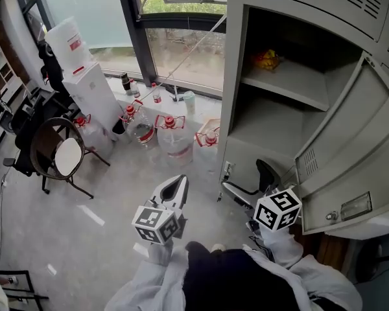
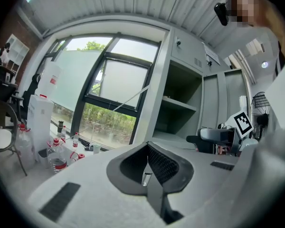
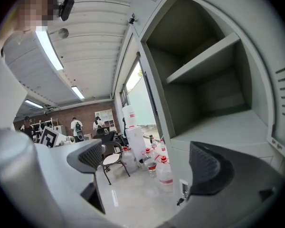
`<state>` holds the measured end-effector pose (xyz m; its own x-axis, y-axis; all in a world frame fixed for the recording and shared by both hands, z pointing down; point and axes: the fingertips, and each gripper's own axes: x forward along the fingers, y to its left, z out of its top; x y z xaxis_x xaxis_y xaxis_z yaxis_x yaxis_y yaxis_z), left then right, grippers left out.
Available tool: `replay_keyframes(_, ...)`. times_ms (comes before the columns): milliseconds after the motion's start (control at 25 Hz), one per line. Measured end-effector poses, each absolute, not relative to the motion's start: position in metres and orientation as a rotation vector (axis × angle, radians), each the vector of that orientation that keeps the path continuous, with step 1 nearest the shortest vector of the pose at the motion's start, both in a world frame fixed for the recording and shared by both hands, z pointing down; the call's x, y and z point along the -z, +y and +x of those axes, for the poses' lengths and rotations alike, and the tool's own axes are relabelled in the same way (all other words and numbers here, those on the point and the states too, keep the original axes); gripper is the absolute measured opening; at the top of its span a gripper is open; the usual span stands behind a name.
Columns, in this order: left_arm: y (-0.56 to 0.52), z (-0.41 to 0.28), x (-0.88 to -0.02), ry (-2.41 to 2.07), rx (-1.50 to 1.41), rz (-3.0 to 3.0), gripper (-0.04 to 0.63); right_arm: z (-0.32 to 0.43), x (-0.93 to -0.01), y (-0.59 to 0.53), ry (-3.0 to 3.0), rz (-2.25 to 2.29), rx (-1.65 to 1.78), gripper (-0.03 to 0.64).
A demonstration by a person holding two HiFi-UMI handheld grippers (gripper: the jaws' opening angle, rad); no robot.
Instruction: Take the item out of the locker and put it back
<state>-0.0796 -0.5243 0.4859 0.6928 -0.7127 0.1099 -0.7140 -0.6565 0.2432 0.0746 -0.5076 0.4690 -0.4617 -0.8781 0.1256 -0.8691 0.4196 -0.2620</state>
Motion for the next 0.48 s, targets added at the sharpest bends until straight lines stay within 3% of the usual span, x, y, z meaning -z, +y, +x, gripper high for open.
replay_keyframes(480, -0.570, -0.023, -0.461, -0.773, -0.056, 2.788, 0.006, 0.098, -0.423, -0.523, 2.476, -1.803, 0.336, 0.574)
